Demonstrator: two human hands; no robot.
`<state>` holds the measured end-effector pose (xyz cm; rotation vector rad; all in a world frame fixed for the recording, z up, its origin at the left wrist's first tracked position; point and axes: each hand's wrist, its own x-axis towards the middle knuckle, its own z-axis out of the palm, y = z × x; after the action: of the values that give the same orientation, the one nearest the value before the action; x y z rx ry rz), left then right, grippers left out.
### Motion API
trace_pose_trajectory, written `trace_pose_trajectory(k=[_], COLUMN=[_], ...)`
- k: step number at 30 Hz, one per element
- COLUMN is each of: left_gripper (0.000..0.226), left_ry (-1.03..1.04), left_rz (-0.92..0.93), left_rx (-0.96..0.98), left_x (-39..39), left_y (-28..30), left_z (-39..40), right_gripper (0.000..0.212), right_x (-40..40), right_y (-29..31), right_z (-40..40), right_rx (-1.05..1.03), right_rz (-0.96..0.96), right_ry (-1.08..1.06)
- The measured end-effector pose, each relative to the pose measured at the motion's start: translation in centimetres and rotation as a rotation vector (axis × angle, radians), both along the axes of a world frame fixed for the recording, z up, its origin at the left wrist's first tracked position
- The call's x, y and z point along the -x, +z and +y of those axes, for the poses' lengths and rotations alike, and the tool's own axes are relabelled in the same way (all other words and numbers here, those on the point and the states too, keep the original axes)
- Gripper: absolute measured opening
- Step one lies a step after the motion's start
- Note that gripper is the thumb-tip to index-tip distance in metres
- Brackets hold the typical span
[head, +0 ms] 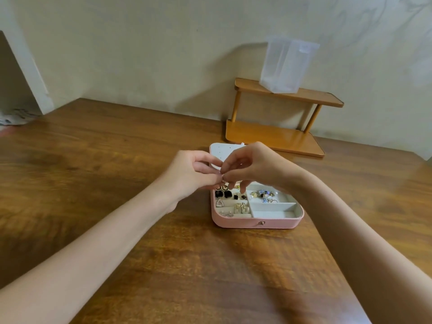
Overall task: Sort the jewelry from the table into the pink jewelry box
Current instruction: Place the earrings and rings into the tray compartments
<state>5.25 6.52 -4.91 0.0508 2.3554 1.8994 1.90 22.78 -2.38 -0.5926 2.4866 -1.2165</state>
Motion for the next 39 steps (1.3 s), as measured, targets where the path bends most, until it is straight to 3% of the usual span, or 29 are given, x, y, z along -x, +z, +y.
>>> trace_pose_trajectory(k=[4, 8, 10, 16, 31, 39], left_gripper=[0.020, 0.010, 0.008, 0.006, 0.014, 0.009], left_ry=[-0.003, -0.055, -0.092, -0.103, -0.103, -0.085], left_rz=[0.050, 0.191, 0.212, 0.234, 0.282, 0.321], left_rx=[0.185, 0.558, 0.647, 0.767, 0.967, 0.970], left_x=[-0.7, -0.9, -1.0, -0.7, -0.4, -0.3], left_y=[-0.8, -0.6, -0.6, -1.1, -0.8, -0.6], left_z=[0.3, -0.2, -0.1, 0.7, 1.8, 1.6], right_gripper=[0.007, 0.010, 0.010, 0.012, 0.008, 0.009], right_x=[-0.5, -0.7, -0.9, -0.7, -1.3, -1.2], right_y=[-0.4, -0.4, -0.6, -1.2, -2.3, -2.1], right_z=[0.3, -0.2, -0.7, -1.0, -1.4, -1.0], right_rx=[-0.042, -0.321, -0.392, -0.491, -0.491, -0.453], right_rz=[-0.070, 0.018, 0.068, 0.148, 0.210, 0.235], right_ry=[-0.055, 0.003, 0.027, 0.022, -0.022, -0.037])
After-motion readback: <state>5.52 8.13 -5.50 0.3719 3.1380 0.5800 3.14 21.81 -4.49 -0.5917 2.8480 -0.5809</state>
